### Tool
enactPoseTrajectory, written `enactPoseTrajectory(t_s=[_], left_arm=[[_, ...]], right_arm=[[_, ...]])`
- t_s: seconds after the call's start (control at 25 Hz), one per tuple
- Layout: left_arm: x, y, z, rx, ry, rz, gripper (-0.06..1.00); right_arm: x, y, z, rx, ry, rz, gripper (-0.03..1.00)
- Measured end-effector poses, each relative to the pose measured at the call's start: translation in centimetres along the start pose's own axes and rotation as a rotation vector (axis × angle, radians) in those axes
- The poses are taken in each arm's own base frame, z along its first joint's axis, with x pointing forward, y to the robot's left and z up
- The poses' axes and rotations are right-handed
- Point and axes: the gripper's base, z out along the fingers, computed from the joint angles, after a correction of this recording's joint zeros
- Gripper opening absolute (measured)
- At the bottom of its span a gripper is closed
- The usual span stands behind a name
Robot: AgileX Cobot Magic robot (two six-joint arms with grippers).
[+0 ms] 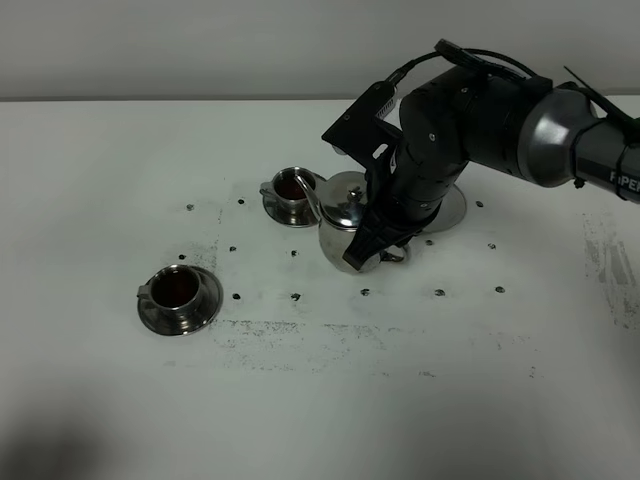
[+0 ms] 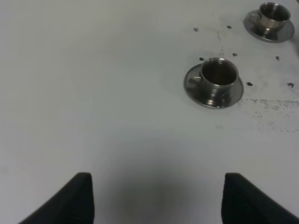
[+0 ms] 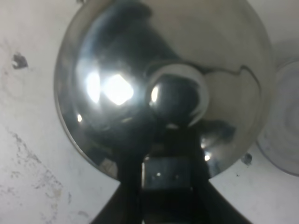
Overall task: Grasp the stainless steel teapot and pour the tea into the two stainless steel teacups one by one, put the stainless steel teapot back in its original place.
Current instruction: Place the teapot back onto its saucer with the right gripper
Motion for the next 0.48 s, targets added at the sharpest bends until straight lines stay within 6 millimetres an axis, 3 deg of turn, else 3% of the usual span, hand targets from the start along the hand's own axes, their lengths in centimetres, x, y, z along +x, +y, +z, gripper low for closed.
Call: enactPoseTrajectory(t_s=[0.2, 0.32, 0.48], left_arm=[[0.0, 0.0, 0.0, 0.000, 0.000, 0.000, 0.56], [0.0, 0.0, 0.0, 0.000, 0.000, 0.000, 0.56], [0.0, 0.0, 0.0, 0.000, 0.000, 0.000, 0.56]], right_arm=[[0.0, -1.0, -2.2, 0.048, -0.040, -0.005, 0.20], [0.3, -3.5, -3.9, 0.083, -0.067, 0.051, 0.20], [1.3, -7.1, -4.6, 0.124, -0.063, 0.133, 0.20]])
